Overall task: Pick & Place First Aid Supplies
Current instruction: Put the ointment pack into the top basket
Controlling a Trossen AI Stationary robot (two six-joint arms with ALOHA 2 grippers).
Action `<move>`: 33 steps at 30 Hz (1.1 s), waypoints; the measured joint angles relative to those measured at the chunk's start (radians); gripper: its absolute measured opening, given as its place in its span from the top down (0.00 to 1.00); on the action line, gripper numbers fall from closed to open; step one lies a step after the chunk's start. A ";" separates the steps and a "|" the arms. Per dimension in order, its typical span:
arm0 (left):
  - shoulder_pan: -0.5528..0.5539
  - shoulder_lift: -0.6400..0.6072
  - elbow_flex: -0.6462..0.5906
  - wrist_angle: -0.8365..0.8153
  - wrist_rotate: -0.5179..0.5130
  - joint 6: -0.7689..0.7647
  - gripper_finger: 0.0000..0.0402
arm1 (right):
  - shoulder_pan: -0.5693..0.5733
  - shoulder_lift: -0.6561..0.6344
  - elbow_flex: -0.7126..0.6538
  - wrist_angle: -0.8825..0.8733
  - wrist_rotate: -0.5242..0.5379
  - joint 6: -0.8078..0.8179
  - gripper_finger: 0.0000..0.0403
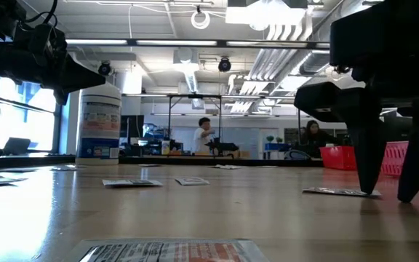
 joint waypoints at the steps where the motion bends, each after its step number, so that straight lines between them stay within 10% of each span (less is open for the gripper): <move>1: 0.000 0.000 0.000 0.000 0.000 0.000 1.00 | -0.008 0.000 0.000 -0.002 -0.004 0.000 0.73; 33: 0.000 0.000 0.000 0.000 0.000 0.000 1.00 | -0.076 -0.033 -0.005 -0.031 0.021 0.080 1.00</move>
